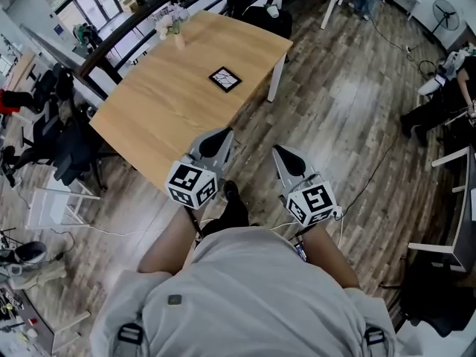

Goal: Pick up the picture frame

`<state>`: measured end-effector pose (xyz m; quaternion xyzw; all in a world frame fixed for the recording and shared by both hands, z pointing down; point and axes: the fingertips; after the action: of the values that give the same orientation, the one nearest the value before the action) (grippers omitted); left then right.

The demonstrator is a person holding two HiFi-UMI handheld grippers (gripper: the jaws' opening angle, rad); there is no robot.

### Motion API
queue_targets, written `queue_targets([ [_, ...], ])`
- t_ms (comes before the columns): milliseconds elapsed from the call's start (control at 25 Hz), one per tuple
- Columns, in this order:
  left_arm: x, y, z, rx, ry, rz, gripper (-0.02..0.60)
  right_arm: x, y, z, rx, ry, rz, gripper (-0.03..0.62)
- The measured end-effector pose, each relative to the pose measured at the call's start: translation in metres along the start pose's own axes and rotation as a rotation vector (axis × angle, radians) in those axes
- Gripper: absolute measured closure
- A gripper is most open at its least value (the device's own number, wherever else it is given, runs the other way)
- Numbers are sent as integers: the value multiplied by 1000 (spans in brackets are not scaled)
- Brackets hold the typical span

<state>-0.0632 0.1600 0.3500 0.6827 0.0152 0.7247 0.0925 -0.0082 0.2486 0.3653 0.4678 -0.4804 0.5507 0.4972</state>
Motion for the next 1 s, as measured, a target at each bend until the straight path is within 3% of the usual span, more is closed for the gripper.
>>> queue_targets([
  [400, -11, 82, 54, -14, -33, -12, 578, -8, -39, 97, -34, 5, -8, 585],
  [760, -28, 184, 83, -27, -20, -54, 578, -37, -45, 225, -97, 28, -24, 585],
  [1000, -30, 229, 96, -22, -17, -83, 578, -39, -45, 283, -128, 54, -15, 585],
])
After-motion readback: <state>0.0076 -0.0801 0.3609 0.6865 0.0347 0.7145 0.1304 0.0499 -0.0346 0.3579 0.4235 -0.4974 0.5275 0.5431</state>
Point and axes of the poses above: the fingertips, and each gripper's own axes: z forward along the fingers, y to its left, x out of its underside, and after that the axes turned 3 degrees about x, right-handed
